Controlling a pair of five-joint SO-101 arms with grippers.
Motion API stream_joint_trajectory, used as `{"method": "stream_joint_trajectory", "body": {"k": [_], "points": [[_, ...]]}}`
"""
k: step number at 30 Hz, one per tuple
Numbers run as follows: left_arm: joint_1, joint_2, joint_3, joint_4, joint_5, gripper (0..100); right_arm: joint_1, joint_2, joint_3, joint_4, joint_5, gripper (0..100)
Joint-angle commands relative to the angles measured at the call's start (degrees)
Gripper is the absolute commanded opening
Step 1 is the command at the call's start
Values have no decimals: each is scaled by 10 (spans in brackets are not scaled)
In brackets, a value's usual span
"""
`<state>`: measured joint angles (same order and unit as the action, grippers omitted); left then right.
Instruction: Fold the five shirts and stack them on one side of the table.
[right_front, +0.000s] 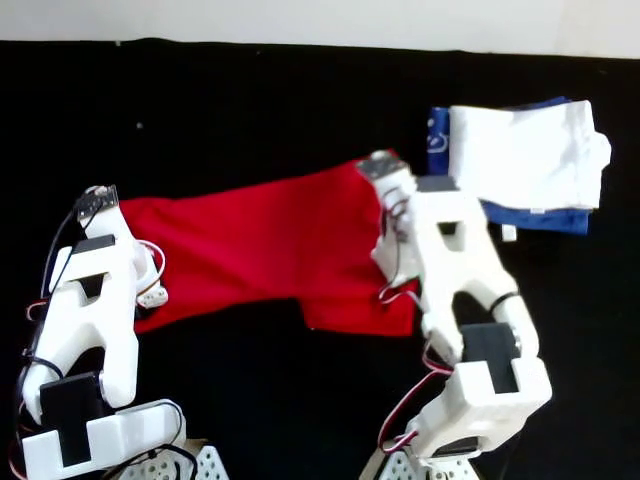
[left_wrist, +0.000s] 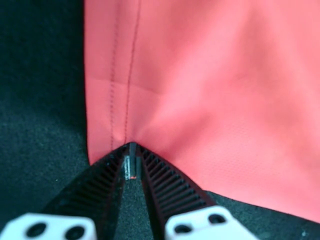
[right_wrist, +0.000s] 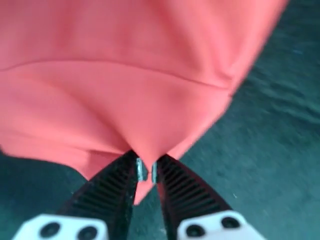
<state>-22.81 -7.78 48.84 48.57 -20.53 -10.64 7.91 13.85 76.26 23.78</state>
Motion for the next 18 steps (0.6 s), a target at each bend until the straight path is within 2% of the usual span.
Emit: {"method": "stream_joint_trajectory", "body": {"k": [1,10,18], "points": [[4,0,7,-4,4,10,22,0,-64,58,24,6],[4,0,7,-4,4,10,30,0,-90,146,120,6],[4,0,7,-4,4,10,50,4,-89,124,122,22]]}}
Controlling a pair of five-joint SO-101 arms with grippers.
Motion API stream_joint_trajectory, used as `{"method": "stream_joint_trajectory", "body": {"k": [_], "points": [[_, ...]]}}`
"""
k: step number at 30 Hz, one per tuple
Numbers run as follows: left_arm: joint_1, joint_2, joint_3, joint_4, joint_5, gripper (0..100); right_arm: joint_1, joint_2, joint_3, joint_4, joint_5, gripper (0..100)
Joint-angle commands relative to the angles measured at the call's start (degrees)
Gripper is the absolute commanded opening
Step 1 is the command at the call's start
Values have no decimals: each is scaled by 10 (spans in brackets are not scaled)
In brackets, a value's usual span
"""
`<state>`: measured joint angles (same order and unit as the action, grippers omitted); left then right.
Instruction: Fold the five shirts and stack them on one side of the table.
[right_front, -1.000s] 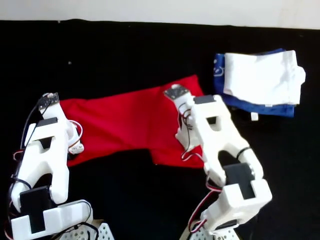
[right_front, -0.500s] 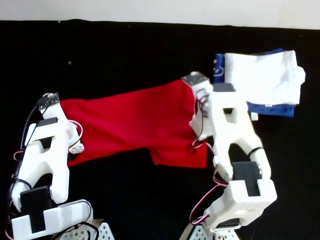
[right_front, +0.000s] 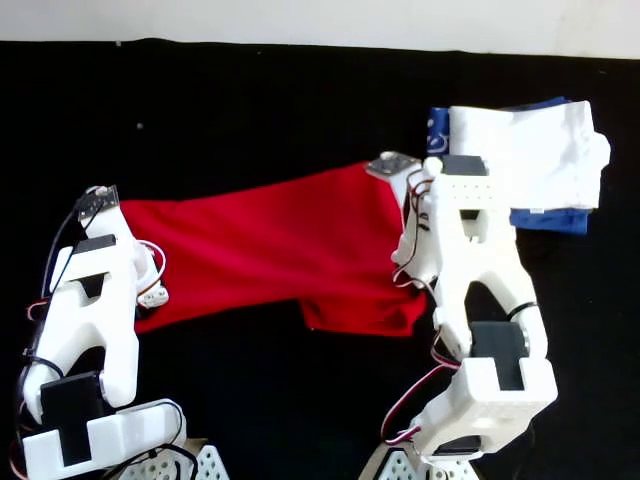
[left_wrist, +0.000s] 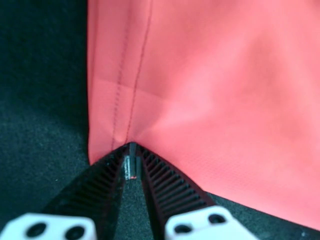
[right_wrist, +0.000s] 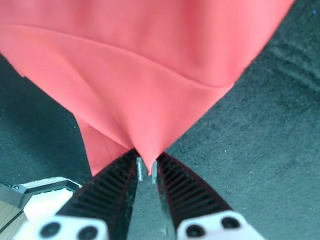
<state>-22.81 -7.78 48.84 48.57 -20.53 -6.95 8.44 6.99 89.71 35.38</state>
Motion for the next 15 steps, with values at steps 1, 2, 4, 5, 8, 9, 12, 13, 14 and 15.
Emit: {"method": "stream_joint_trajectory", "body": {"k": [1,2,4,5,8,9,12,13,14,15], "points": [[4,0,7,-4,4,10,11,-1,-21,-12,5,47],[4,0,7,-4,4,10,4,-3,-22,-11,5,88],[4,0,7,-4,4,10,-11,-7,-22,-1,4,180],[4,0,7,-4,4,10,-21,-7,-25,12,4,209],[4,0,7,-4,4,10,-55,-8,-40,43,3,208],[4,0,7,-4,4,10,-65,-8,-51,52,-8,207],[4,0,7,-4,4,10,-107,-8,-71,63,-46,206],[4,0,7,-4,4,10,-124,-7,-73,63,-50,206],[4,0,7,-4,4,10,-145,-6,-71,63,-51,206],[4,0,7,-4,4,10,-163,-5,-61,60,-52,206]]}}
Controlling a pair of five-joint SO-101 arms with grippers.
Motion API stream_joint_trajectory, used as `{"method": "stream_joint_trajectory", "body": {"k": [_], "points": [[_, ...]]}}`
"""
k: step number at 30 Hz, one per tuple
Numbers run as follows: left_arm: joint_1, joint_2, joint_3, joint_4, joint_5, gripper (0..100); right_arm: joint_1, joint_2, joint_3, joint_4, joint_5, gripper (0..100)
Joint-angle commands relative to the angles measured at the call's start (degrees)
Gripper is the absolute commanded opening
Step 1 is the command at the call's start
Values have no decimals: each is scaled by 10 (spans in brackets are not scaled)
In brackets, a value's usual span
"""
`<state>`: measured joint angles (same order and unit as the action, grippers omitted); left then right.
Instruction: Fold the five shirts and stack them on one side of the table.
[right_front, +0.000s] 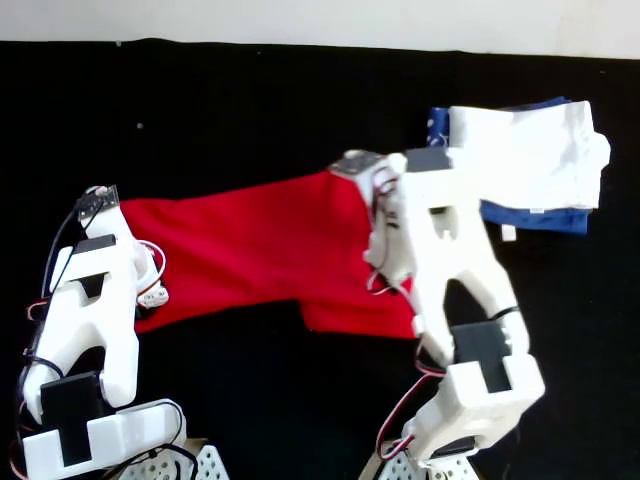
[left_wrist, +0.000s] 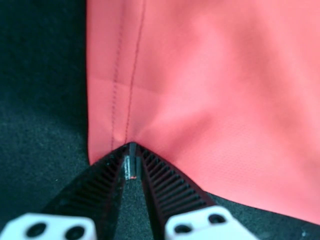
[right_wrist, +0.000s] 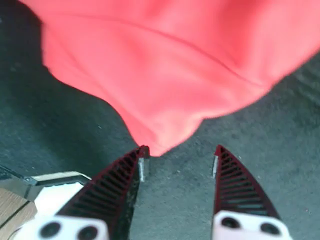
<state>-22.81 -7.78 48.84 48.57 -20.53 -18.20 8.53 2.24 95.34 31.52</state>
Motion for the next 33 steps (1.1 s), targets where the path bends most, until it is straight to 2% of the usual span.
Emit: {"method": "stream_joint_trajectory", "body": {"k": [1,6,11,19,26,28,30,32,33], "points": [[4,0,7,-4,4,10,-69,-6,-1,2,-12,206],[4,0,7,-4,4,10,-131,-7,65,-25,-9,215],[4,0,7,-4,4,10,-168,-3,127,-109,-9,283],[4,0,7,-4,4,10,-168,6,220,-234,-9,283],[4,0,7,-4,4,10,-144,124,162,-237,-11,281],[4,0,7,-4,4,10,-131,152,135,-237,-12,244],[4,0,7,-4,4,10,-122,167,116,-232,-12,146],[4,0,7,-4,4,10,-120,170,102,-224,-13,7],[4,0,7,-4,4,10,-117,169,98,-220,-13,4]]}}
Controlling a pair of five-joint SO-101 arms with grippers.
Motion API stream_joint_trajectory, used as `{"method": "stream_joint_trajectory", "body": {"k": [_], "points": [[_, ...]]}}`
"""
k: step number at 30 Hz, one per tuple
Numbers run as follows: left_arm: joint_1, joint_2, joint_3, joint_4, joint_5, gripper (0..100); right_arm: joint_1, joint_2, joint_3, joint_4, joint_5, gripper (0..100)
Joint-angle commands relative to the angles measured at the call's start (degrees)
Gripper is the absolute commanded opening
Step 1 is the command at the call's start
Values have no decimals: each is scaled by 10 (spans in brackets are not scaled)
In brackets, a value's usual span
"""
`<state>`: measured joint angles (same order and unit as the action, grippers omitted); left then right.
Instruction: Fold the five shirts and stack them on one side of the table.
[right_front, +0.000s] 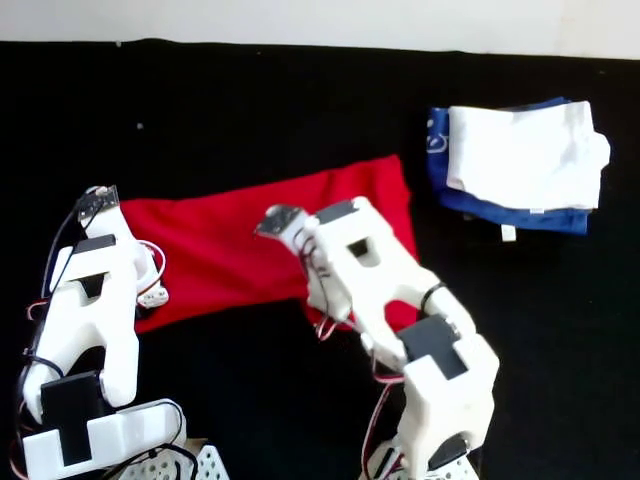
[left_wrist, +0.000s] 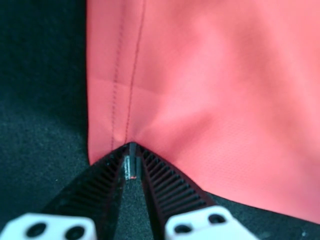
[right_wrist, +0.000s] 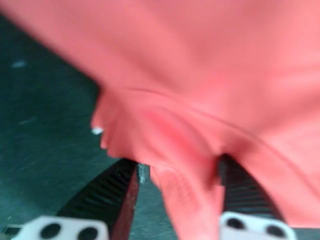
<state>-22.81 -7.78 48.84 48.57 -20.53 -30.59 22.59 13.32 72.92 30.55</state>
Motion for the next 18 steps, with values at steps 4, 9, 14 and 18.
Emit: {"method": "stream_joint_trajectory", "body": {"k": [4,9,14,18], "points": [[4,0,7,-4,4,10,15,20,-47,48,-4,7],[4,0,7,-4,4,10,16,-47,-85,123,-4,7],[4,0,7,-4,4,10,22,-83,-89,134,-1,6],[4,0,7,-4,4,10,45,-86,-121,133,0,6]]}}
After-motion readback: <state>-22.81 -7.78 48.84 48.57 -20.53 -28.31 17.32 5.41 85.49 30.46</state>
